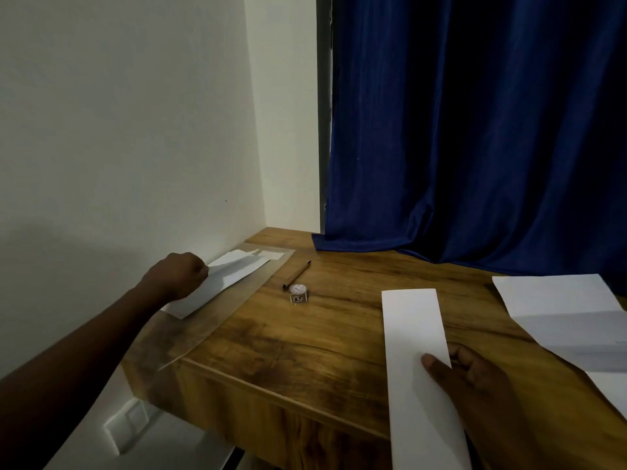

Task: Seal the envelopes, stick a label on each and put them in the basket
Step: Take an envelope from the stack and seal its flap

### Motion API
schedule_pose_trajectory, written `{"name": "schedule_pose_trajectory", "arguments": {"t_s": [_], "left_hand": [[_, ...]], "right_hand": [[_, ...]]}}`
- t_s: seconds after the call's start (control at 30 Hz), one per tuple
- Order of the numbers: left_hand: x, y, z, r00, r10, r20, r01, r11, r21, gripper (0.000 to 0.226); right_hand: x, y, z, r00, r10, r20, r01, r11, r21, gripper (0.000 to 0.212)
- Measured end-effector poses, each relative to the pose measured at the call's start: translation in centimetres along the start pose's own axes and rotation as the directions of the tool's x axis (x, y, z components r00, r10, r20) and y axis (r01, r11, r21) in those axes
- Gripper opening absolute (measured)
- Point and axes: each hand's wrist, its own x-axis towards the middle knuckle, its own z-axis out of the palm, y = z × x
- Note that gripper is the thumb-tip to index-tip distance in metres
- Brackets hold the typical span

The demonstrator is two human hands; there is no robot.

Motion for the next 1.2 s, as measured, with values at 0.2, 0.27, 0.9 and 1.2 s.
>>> {"name": "schedule_pose_trajectory", "arguments": {"t_s": [0.2,0.27,0.9,1.2], "left_hand": [[-1.5,0.0,-4.4,0.884,-0.112,-0.454,0.093,0.994,-0.064,0.033],[-2.7,0.7,-6.2,0.812,-0.181,-0.554,0.024,0.960,-0.277,0.036],[-18.4,25.9,1.9,0.935,0.220,0.276,0.343,-0.376,-0.861,0.035],[-18.9,25.2,1.2,0.545,0.704,0.455,0.127,0.467,-0.875,0.042]], "right_hand": [[0.0,0.4,-0.1,1.000,0.007,-0.003,-0.007,0.999,0.040,0.023],[-0.1,0.4,-0.1,1.000,0.019,-0.012,-0.018,0.999,0.049,0.015],[-3.7,-2.0,-3.1,0.991,-0.118,0.064,0.090,0.939,0.333,0.010],[-3.1,0.3,-7.5,0.998,0.059,0.012,-0.060,0.968,0.243,0.073]]}}
